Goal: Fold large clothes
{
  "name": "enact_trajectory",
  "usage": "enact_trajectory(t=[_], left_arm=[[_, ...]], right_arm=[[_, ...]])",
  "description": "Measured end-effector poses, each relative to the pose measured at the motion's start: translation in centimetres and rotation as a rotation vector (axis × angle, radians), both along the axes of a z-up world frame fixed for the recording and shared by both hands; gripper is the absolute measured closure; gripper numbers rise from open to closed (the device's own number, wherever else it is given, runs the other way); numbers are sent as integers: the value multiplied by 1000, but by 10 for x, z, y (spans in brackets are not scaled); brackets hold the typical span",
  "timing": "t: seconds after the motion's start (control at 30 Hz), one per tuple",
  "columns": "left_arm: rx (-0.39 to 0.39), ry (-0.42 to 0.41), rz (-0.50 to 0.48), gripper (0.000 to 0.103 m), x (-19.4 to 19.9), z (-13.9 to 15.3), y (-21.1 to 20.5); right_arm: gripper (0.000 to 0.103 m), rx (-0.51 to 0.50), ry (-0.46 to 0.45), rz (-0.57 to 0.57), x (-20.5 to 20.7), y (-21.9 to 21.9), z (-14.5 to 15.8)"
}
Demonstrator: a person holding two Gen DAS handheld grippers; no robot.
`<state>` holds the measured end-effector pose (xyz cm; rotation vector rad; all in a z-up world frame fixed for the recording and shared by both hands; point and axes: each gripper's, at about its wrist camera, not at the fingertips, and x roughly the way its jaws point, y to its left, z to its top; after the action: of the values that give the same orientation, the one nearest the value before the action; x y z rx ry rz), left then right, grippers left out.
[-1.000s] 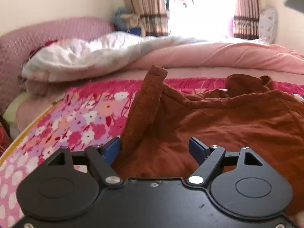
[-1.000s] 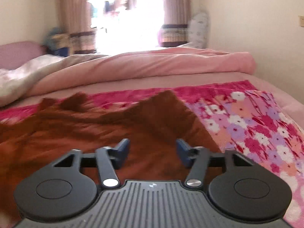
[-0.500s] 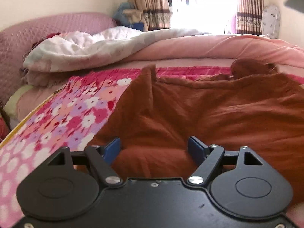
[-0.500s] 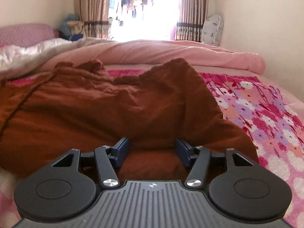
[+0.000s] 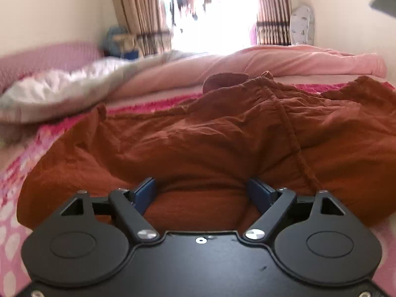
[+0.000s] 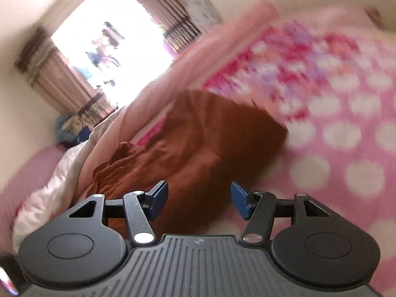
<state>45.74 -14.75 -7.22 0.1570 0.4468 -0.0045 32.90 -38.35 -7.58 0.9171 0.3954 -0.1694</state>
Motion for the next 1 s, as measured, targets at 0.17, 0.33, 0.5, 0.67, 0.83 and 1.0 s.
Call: enact_trajectory(t=[0.17,0.33,0.5,0.67,0.83,1.0], left_arm=[[-63,-5,-20,17,-4,0,14],[-65,-8,-23,17,-10,2,15],[-66,-3,-28,17,-3,0,15],[-69,18,-18,17,1,2,14],[-83,-32,61,17,-14,23,21],[-28,12,118,18,-2,25,32]], right_arm=[[34,182,-53,-1,17,-8,-29],[34,205,-70,-86,33,-10,-41],[34,221,-43,-161,58,-19,-33],[50,69,-31,-151,67,-9,-41],[54,-6,-34,-129,66,-6,-39],[59,-73,-42,-126,61,2,-38]])
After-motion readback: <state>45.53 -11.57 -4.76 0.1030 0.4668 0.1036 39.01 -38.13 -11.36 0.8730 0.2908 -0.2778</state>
